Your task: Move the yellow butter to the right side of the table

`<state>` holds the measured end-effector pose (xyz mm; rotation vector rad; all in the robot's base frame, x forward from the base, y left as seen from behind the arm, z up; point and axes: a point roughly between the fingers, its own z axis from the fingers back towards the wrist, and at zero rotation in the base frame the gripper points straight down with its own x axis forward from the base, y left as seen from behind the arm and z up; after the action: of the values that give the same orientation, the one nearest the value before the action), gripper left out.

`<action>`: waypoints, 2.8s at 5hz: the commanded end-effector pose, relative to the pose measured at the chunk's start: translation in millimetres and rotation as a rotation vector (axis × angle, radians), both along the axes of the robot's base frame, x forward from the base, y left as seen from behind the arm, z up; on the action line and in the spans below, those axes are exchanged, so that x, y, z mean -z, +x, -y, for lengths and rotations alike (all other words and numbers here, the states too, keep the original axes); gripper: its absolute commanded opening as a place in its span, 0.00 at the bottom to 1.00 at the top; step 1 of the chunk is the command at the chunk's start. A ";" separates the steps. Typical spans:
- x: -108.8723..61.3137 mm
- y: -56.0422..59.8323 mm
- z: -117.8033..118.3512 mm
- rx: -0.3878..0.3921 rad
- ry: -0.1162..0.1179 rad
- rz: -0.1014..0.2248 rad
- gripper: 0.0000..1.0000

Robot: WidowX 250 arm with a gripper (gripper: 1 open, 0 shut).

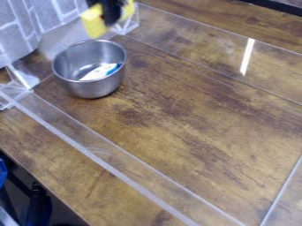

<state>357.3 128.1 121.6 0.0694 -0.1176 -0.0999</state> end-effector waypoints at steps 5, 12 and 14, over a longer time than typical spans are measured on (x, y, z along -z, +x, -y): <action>9.2 26.8 28.7 0.028 0.009 0.072 0.00; -6.2 50.5 63.7 0.086 0.015 0.150 0.00; -44.9 21.8 92.0 0.093 0.017 0.218 0.00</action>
<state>379.8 38.2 137.4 0.0748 -0.2566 -0.1831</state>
